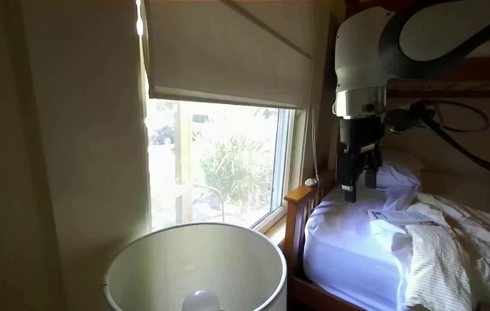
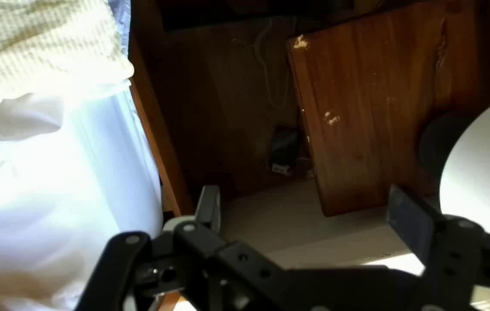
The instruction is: Pull the rope on the right side of the window
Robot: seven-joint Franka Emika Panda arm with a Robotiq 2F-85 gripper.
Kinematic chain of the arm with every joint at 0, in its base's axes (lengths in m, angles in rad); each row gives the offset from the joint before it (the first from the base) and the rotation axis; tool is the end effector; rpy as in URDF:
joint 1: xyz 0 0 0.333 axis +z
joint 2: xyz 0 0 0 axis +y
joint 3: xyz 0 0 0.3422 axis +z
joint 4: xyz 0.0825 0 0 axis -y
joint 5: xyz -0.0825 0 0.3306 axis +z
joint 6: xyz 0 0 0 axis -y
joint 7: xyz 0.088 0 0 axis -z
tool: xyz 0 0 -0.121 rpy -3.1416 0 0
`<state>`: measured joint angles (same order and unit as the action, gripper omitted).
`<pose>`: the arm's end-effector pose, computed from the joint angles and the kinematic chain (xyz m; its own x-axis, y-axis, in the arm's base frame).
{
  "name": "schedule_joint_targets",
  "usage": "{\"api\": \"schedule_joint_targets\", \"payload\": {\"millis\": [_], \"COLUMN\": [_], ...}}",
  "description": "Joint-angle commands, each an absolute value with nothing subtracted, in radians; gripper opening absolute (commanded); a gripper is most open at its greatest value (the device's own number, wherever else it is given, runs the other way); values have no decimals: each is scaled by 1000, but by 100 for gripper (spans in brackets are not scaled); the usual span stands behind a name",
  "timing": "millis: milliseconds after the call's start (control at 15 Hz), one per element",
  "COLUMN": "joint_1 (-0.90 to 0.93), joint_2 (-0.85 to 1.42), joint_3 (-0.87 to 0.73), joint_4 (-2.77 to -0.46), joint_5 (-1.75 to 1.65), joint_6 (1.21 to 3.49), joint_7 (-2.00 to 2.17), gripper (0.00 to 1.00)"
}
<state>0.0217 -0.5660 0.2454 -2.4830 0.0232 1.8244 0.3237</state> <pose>0.2904 0.0924 0.4971 0.9917 -0.1116 -0.0645 -0.1020 -0.9854 0.1363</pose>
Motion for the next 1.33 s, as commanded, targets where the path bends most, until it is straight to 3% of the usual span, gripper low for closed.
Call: {"api": "schedule_joint_targets", "payload": {"millis": [0,600,1267], "joint_1": [42,27,-119], "joint_2": [-563,-566,-719], "joint_3": [228,218,-119], "joint_4": [-2482,-2479,-2310], "joint_5": [13,13,-25], "joint_6": [1823,1837,1875], "joint_7": [333,351,67], "gripper": [100,100,100]}}
